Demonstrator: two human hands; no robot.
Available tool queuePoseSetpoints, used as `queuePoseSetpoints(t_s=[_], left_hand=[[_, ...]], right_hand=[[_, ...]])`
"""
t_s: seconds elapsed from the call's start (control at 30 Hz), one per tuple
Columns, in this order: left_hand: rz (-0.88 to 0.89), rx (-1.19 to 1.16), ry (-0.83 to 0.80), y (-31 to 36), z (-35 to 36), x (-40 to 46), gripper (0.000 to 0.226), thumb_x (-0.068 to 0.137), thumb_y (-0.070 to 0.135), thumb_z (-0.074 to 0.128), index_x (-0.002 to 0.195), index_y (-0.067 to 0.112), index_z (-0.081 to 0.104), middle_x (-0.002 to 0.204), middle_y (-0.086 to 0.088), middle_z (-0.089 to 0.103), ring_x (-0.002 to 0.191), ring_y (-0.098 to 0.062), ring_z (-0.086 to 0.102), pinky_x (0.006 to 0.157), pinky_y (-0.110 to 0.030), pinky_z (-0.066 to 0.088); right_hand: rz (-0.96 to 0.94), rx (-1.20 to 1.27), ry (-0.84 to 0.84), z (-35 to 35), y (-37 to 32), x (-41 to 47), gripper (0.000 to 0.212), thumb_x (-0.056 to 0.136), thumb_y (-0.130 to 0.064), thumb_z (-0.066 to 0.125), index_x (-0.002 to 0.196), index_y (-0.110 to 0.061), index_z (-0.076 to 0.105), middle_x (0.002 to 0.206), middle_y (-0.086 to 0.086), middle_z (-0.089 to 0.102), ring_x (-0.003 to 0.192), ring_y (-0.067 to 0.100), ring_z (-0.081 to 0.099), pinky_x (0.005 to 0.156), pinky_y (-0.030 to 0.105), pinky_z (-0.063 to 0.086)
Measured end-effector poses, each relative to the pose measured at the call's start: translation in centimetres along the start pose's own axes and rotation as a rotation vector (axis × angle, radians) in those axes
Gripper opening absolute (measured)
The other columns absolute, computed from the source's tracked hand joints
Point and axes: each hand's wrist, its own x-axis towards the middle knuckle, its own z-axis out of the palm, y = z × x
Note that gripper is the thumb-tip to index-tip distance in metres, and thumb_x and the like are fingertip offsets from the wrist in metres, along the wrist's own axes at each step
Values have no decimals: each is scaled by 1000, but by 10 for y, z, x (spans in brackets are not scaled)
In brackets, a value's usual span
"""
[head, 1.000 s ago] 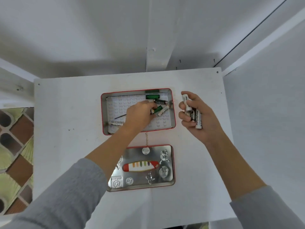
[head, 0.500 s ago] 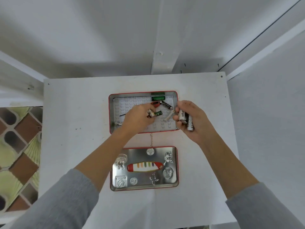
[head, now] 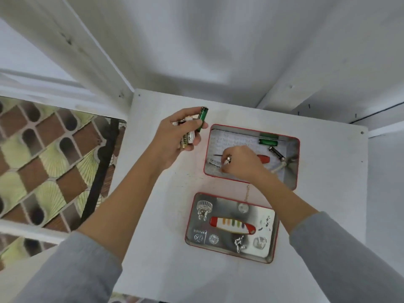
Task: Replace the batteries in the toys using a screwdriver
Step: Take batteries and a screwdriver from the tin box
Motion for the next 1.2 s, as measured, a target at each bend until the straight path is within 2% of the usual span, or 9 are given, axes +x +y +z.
queuePoseSetpoints(t_s=[0.13,0.3,0.43,0.53,0.73,0.83,1.0,1.13,1.2], left_hand=[[-13,-6,48,-3,-12,-4,24,92,0,55,107,15,66,79,-6,70,49,-17,49,45,-21,31],[-26,2,61,-5,-13,-7,24,91,1,56,107,16,66,79,-5,70,50,-17,50,45,-21,33],[-13,1,58,3,-1,-15,24,91,1,57,107,16,66,80,-6,70,50,-17,50,46,-21,33],[21,-12,24,20,15,-28,23,91,2,57,107,15,66,80,-6,70,51,-17,49,46,-21,33],[158,-75,-61,82,62,-69,18,92,3,56,106,13,64,76,-3,68,49,-15,49,42,-18,33],[254,-91,-95,121,81,-100,18,92,4,56,107,12,63,77,-2,69,48,-15,49,42,-19,32],[380,-93,-135,173,96,-158,19,92,6,57,108,13,64,78,-3,69,50,-15,49,42,-19,32],[440,-70,-171,201,94,-198,20,92,6,58,110,12,64,80,-5,70,49,-15,49,43,-19,33],[472,-56,-189,216,87,-215,21,92,6,58,110,13,64,82,-6,70,50,-15,50,43,-19,34]], right_hand=[[21,-125,25,12,-3,10,20,78,-23,69,98,-17,67,98,9,63,91,27,59,71,28,46],[15,-24,8,13,4,10,17,77,-19,71,92,-11,69,93,9,65,85,24,58,68,27,46],[137,606,-13,-15,7,-16,8,75,-9,75,80,-7,68,63,7,56,47,14,47,39,18,36],[204,1105,19,-43,5,-51,8,76,-9,73,81,-9,67,66,10,57,42,17,47,37,16,32],[-153,1702,-133,-119,-33,-109,28,70,-20,76,81,-12,53,60,-4,52,41,6,43,30,13,29],[-323,1761,-151,-160,-69,-142,35,61,-24,80,85,-13,57,59,-5,54,40,5,45,29,13,31],[-415,1729,-49,-203,-122,-199,17,75,-23,61,84,-14,50,58,-6,51,40,4,41,30,12,28],[-518,1719,-80,-212,-155,-234,42,54,-24,83,83,-13,55,59,-5,52,39,6,42,29,13,30],[-530,1699,-50,-212,-174,-249,41,55,-24,82,83,-13,54,58,-5,51,39,6,42,29,13,29]])
